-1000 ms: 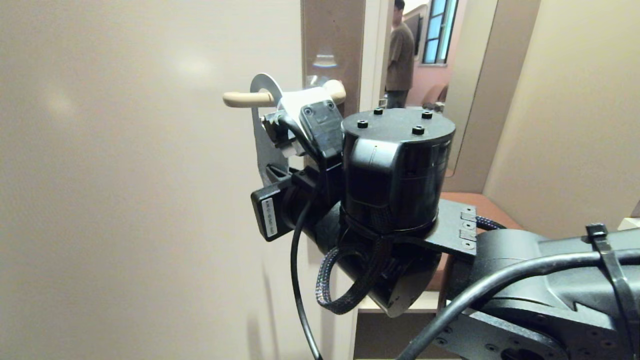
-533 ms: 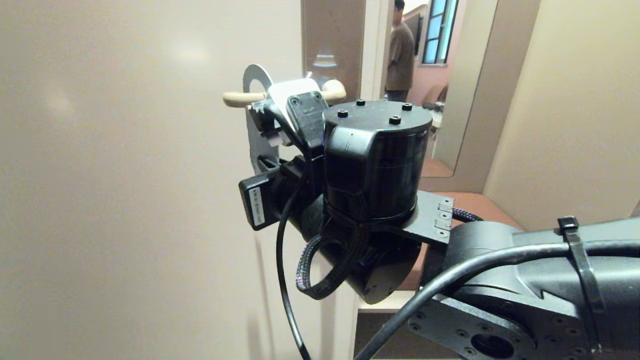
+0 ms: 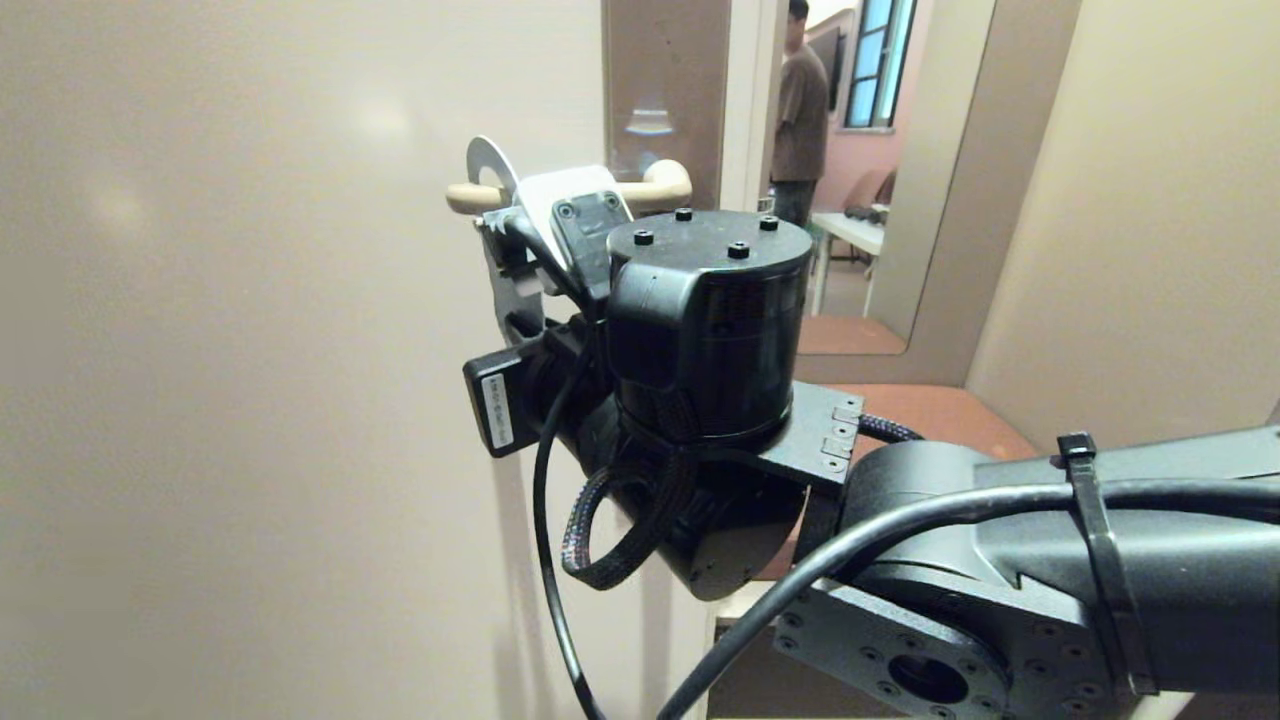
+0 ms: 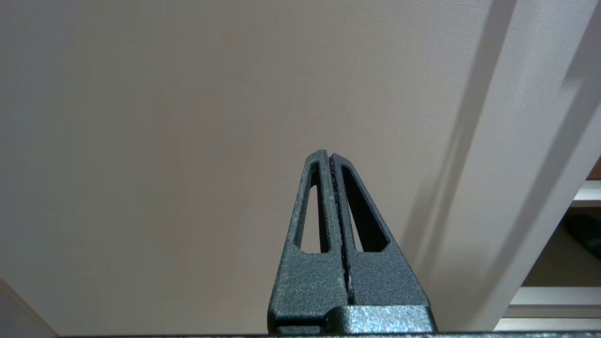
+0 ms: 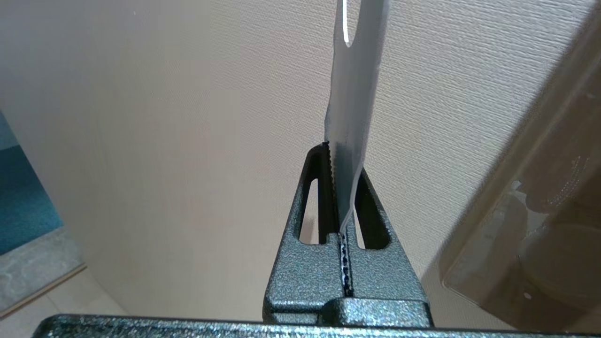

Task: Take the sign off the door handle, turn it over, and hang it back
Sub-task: Take down the sign

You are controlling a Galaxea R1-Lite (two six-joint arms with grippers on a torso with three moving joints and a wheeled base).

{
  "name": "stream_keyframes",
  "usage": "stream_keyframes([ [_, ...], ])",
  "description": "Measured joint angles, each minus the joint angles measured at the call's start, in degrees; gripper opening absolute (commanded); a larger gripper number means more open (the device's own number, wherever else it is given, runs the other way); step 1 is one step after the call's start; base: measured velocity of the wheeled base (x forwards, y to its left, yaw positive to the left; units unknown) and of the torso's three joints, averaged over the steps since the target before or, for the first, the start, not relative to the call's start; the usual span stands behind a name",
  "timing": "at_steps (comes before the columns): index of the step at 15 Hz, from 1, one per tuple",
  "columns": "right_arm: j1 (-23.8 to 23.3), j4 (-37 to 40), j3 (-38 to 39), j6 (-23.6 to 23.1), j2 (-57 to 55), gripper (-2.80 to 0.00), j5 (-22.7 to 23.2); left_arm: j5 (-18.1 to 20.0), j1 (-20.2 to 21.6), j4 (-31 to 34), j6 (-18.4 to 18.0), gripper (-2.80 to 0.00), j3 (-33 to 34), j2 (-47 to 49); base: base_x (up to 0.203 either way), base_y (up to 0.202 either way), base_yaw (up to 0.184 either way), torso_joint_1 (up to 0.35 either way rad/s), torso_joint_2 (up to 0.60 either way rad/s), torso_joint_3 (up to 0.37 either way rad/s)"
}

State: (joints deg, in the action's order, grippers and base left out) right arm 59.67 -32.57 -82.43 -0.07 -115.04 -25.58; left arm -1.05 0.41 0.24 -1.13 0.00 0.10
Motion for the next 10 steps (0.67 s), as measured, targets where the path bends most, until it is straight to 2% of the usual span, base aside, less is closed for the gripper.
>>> stream_keyframes([
  [10,1.4,-0.1,-3.4,1.0,-1.7,-2.80,0.0,-0.1,0.0,0.0,0.0,-2.80,0.0,0.0,0.000,0.000,0.000,0.000,0.00,0.000],
])
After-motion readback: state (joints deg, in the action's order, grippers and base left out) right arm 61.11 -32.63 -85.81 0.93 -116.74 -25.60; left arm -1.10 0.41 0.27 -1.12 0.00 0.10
